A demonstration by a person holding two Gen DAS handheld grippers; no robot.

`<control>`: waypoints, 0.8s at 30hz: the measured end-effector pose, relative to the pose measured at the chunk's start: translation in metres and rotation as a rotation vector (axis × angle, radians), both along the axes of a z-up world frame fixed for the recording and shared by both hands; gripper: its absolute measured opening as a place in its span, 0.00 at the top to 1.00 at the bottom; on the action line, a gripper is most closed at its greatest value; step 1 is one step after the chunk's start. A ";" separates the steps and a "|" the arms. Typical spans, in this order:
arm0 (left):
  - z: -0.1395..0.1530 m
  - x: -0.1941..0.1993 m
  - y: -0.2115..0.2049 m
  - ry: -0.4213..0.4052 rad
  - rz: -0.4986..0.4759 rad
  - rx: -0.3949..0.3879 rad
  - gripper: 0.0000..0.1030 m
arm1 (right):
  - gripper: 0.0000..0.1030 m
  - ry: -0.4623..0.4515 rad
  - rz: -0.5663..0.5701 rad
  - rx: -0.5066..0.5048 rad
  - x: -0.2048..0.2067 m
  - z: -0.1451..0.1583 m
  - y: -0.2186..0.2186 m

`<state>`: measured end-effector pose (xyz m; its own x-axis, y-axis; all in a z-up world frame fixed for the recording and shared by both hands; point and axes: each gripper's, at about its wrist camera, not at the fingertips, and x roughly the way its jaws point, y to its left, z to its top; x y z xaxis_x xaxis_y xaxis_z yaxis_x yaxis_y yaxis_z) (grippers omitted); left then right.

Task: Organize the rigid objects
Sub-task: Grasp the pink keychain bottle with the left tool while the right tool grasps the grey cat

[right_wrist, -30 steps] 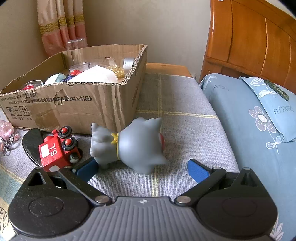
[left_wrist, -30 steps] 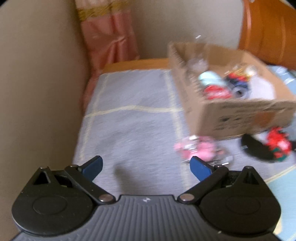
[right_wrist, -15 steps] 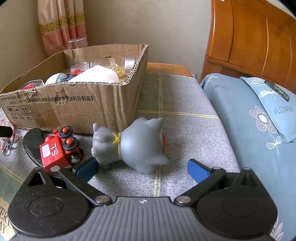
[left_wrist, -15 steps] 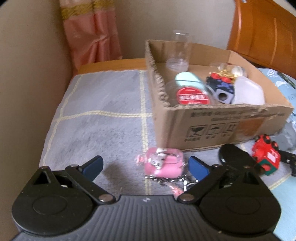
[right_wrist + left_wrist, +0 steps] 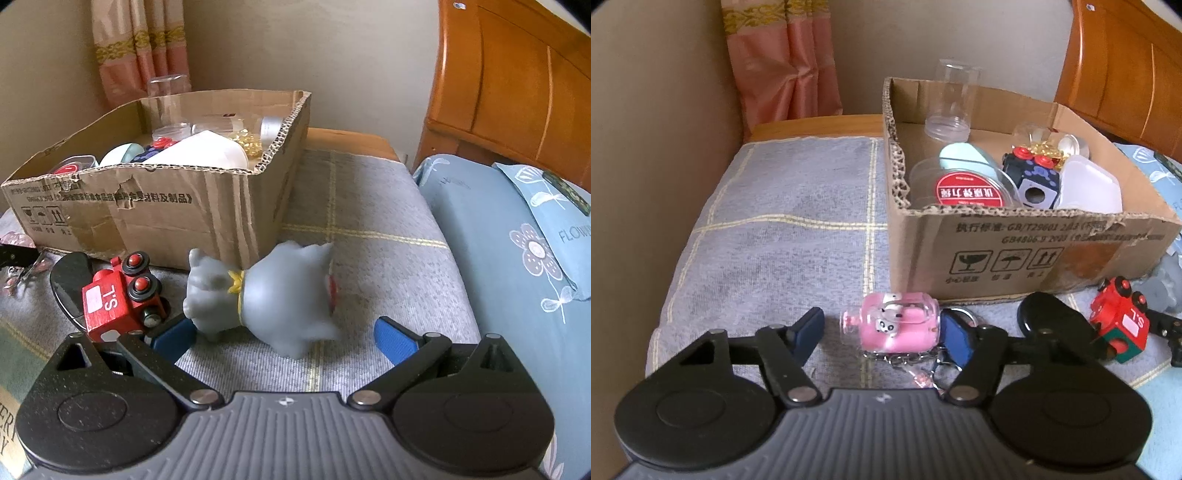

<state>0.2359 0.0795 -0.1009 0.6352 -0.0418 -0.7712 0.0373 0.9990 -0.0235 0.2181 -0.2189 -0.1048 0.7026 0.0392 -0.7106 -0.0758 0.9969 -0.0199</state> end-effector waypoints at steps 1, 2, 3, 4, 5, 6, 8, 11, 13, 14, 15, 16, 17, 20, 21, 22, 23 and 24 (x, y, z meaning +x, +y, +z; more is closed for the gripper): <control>0.000 0.000 -0.001 0.001 0.006 0.005 0.36 | 0.00 0.003 0.013 0.000 0.001 0.000 -0.001; 0.000 0.000 -0.002 0.001 0.007 0.006 0.37 | 0.00 0.006 0.025 0.000 0.003 0.001 -0.002; 0.000 0.000 -0.003 0.001 0.007 0.006 0.38 | 0.00 0.008 0.036 0.000 0.004 0.001 -0.002; 0.000 0.000 -0.003 0.001 0.009 0.007 0.39 | 0.00 0.009 0.045 0.000 0.005 0.001 -0.003; 0.000 0.001 -0.003 0.002 0.010 0.006 0.39 | 0.00 0.011 0.050 0.001 0.006 0.001 -0.003; 0.000 0.001 -0.003 0.002 0.010 0.006 0.39 | 0.00 0.014 0.055 0.000 0.007 0.001 -0.003; 0.000 0.001 -0.004 0.003 0.017 0.002 0.39 | 0.00 0.019 0.058 0.001 0.010 0.002 -0.003; 0.000 0.001 -0.004 0.003 0.024 0.002 0.40 | 0.00 0.031 0.051 0.002 0.013 0.002 -0.002; 0.001 0.001 -0.005 0.004 0.029 0.001 0.40 | 0.00 0.035 0.038 0.008 0.014 0.003 -0.001; 0.001 0.001 -0.004 0.004 0.030 0.000 0.40 | 0.00 0.033 0.037 0.011 0.014 0.003 0.001; 0.001 0.001 -0.004 0.005 0.031 -0.001 0.40 | 0.01 0.030 0.037 0.016 0.013 0.003 0.001; 0.001 0.001 -0.004 0.006 0.032 -0.002 0.40 | 0.01 0.026 0.039 0.018 0.013 0.003 0.002; 0.001 0.002 -0.004 0.006 0.032 -0.004 0.40 | 0.03 0.024 0.043 0.016 0.013 0.003 0.004; 0.001 0.002 -0.003 0.007 0.034 -0.008 0.40 | 0.08 0.019 0.051 0.003 0.013 0.004 0.006; 0.001 0.002 -0.003 0.007 0.034 -0.009 0.40 | 0.11 0.019 0.052 0.004 0.014 0.004 0.007; 0.002 0.002 -0.002 0.007 0.034 -0.011 0.41 | 0.13 0.017 0.052 0.003 0.014 0.005 0.007; 0.002 0.002 -0.002 0.006 0.033 -0.011 0.42 | 0.16 0.017 0.054 0.003 0.014 0.006 0.007; 0.002 0.001 -0.003 0.004 0.030 -0.005 0.45 | 0.18 0.020 0.057 0.003 0.015 0.007 0.007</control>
<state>0.2372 0.0767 -0.0991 0.6333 -0.0267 -0.7735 0.0070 0.9996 -0.0287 0.2330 -0.2117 -0.0980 0.6851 0.0811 -0.7240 -0.1328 0.9910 -0.0147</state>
